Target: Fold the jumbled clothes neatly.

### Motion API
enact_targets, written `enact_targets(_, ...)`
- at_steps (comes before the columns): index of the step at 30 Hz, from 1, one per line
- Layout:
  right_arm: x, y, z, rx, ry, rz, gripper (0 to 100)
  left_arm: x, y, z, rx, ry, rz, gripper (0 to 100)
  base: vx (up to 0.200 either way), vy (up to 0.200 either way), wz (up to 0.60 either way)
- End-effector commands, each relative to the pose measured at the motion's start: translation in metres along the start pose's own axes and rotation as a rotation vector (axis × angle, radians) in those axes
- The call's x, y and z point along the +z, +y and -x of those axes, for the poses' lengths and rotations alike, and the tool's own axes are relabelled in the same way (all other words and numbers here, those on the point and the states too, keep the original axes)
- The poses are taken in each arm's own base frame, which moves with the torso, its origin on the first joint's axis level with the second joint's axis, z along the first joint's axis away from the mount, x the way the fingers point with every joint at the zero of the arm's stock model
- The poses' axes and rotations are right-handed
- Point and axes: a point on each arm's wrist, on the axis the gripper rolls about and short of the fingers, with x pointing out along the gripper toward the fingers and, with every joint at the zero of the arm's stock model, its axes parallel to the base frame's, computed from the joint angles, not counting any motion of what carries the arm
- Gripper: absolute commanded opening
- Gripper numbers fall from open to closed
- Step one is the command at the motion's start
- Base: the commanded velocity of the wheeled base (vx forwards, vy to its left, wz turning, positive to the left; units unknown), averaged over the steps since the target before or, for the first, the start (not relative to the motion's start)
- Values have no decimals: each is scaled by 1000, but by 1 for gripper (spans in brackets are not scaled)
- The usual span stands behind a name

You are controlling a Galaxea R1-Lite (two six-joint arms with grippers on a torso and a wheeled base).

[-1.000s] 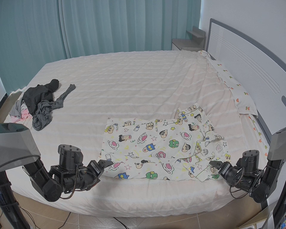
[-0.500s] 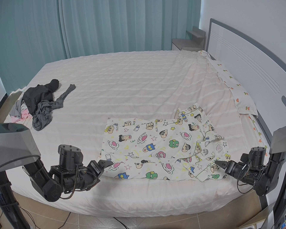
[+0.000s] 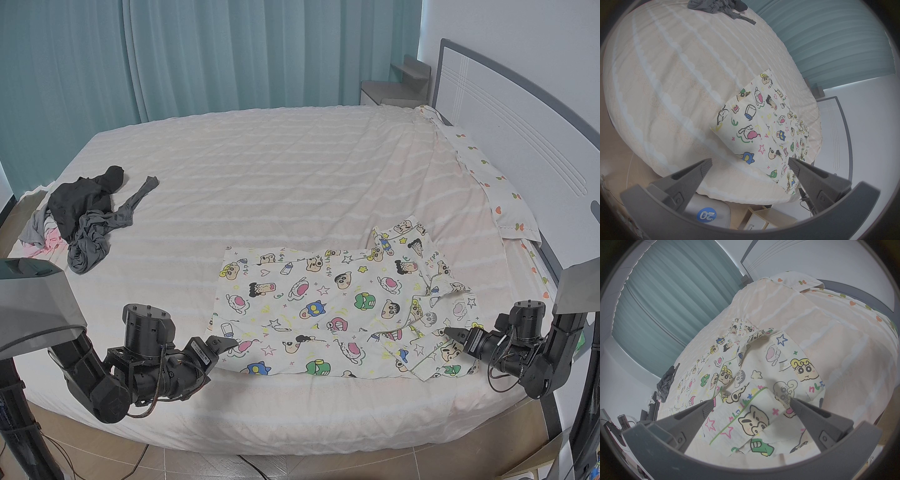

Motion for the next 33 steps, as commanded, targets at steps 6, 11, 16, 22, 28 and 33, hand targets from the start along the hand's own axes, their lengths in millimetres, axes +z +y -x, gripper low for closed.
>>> enact_targets(6, 2, 1, -2, 2, -14, 0, 0, 0, 0, 0, 1, 1, -2, 100, 0, 0, 0)
enact_targets(11, 2, 1, 0, -2, -17, 0, 0, 0, 0, -1, 1, 1, -5, 100, 0, 0, 0)
enact_targets(16, 0, -1, 2, -8, -8, -2, 0, 0, 0, -1, 1, -1, -4, 100, 0, 0, 0)
enact_targets(22, 0, 2, 14, -7, -8, -2, 0, 0, 0, -1, 1, -1, -4, 100, 0, 0, 0)
enact_targets(28, 1, 6, 29, -7, -8, -2, 0, 1, 0, -1, 0, -1, -5, 100, 0, 0, 0)
enact_targets(33, -6, 6, 40, -17, 19, -4, 0, 0, 0, -1, -1, 0, -5, 100, 0, 0, 0)
